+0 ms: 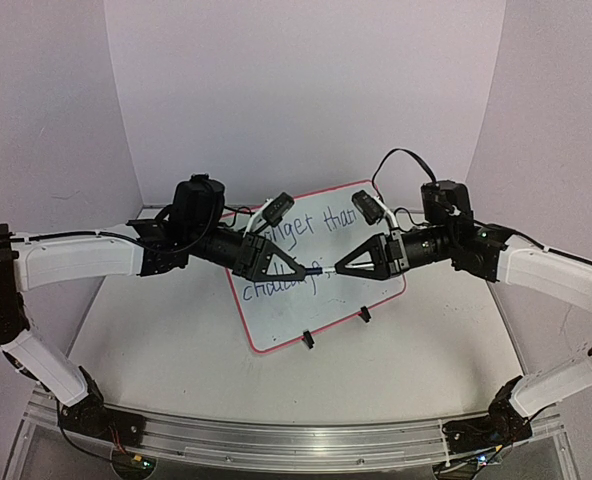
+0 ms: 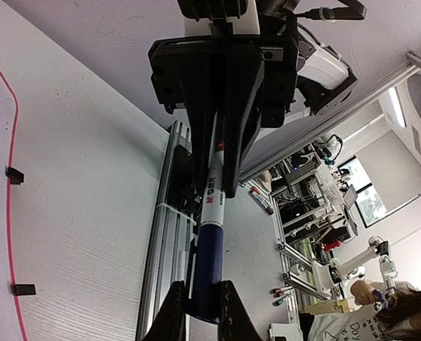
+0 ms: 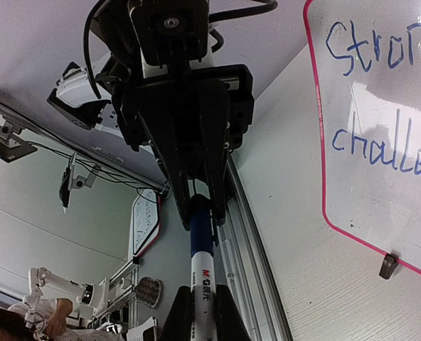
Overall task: Write a sentence on the whiteboard
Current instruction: Pass from the right arm to the left
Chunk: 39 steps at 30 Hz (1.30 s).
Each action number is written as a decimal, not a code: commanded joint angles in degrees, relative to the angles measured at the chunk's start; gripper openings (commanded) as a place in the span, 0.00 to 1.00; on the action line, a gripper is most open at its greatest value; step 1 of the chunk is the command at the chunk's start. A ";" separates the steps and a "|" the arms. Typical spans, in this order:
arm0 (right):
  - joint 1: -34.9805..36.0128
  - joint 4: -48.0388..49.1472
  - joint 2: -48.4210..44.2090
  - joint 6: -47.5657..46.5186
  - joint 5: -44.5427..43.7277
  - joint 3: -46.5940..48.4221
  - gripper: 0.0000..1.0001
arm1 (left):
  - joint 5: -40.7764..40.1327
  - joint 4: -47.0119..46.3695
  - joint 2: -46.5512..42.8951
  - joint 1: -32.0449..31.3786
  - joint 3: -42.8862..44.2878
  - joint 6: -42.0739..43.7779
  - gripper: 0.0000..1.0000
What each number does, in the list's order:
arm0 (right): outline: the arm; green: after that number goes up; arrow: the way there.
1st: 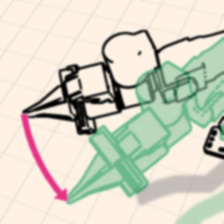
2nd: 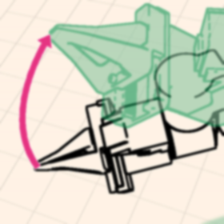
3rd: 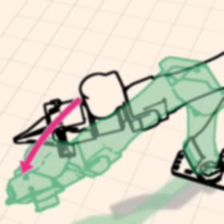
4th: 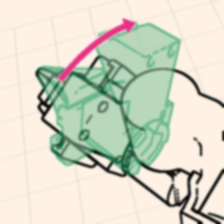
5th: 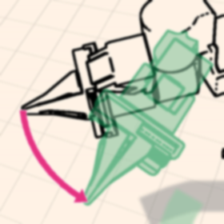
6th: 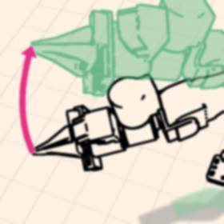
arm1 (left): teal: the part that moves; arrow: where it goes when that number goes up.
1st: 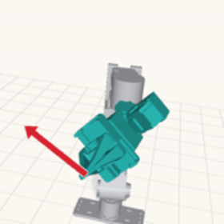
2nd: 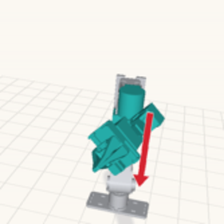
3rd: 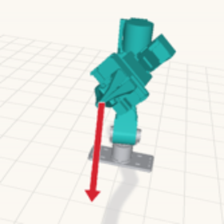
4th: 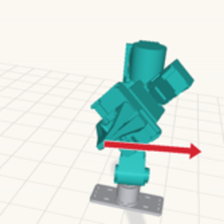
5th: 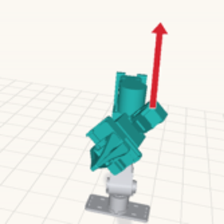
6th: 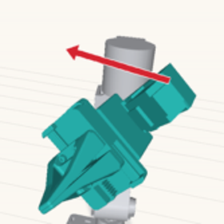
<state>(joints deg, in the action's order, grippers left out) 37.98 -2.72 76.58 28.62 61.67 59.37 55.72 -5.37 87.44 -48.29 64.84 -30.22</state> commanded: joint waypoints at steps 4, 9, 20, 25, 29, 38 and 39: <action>3.02 2.28 3.18 -1.27 -1.55 3.48 0.00 | 0.60 -3.51 0.96 -1.67 4.79 0.42 0.00; 3.88 2.28 4.46 -1.68 -1.64 4.46 0.00 | 0.66 -3.76 1.42 -2.05 5.16 0.42 0.00; 4.65 2.28 3.20 -2.33 -8.17 4.21 0.00 | -1.61 -0.50 -0.41 -1.98 5.21 3.52 0.00; 3.43 -2.68 -1.15 -5.37 -21.36 2.97 0.26 | -4.34 3.16 -3.36 -0.06 5.05 6.07 0.00; 0.28 -5.37 -5.33 -4.67 -30.69 1.78 0.62 | -6.28 7.80 -5.61 1.33 5.67 8.66 0.00; -4.43 -9.21 -13.55 -5.77 -48.61 2.95 0.98 | -16.75 12.87 -10.48 7.01 8.86 11.31 0.00; -5.38 -10.28 -13.45 -7.02 -50.11 3.87 0.98 | -19.74 14.23 -11.43 9.10 9.62 11.71 0.00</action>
<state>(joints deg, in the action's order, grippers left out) 34.30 -10.39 64.58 23.90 22.57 61.01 44.73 6.17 80.51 -43.42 69.52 -21.26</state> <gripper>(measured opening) 0.975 0.110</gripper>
